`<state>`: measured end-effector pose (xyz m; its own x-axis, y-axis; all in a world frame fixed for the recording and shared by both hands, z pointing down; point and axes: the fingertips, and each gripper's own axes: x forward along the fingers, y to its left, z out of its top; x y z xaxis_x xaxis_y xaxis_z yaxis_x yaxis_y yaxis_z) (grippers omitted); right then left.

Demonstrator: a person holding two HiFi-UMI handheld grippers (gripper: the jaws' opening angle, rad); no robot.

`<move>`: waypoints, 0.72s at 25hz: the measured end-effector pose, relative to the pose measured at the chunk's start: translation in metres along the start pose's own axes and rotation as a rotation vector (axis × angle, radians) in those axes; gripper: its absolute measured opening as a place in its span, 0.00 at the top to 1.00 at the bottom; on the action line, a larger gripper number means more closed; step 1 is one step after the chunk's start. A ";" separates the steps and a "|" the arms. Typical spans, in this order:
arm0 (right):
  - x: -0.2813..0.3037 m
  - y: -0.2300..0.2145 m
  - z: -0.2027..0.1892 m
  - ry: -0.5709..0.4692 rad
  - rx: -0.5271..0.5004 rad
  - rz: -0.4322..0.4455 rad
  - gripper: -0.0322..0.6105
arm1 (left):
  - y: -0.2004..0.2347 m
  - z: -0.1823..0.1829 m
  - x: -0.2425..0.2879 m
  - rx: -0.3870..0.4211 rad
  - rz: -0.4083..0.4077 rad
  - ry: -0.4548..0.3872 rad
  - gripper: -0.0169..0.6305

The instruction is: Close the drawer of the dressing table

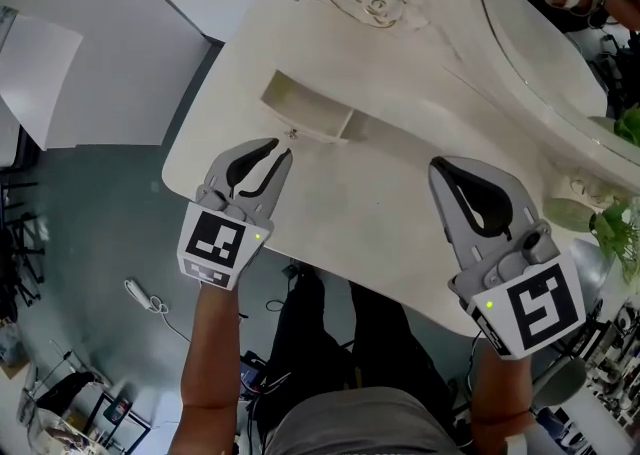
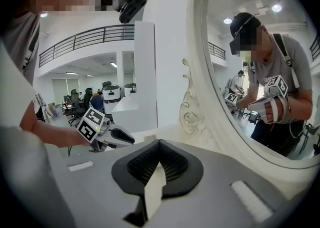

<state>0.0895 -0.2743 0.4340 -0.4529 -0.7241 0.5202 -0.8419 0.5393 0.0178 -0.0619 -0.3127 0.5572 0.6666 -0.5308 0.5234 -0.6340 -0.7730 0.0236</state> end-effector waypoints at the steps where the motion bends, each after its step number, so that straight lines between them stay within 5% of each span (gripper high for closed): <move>1: 0.002 0.000 -0.003 0.004 0.003 0.002 0.95 | 0.000 -0.004 0.003 -0.003 0.000 0.007 0.86; 18: 0.018 -0.001 -0.035 0.037 0.025 0.021 0.95 | 0.010 -0.047 0.049 -0.001 0.030 0.095 0.77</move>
<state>0.0927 -0.2727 0.4736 -0.4599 -0.6962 0.5512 -0.8395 0.5432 -0.0143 -0.0542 -0.3298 0.6228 0.6071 -0.5187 0.6021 -0.6536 -0.7568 0.0071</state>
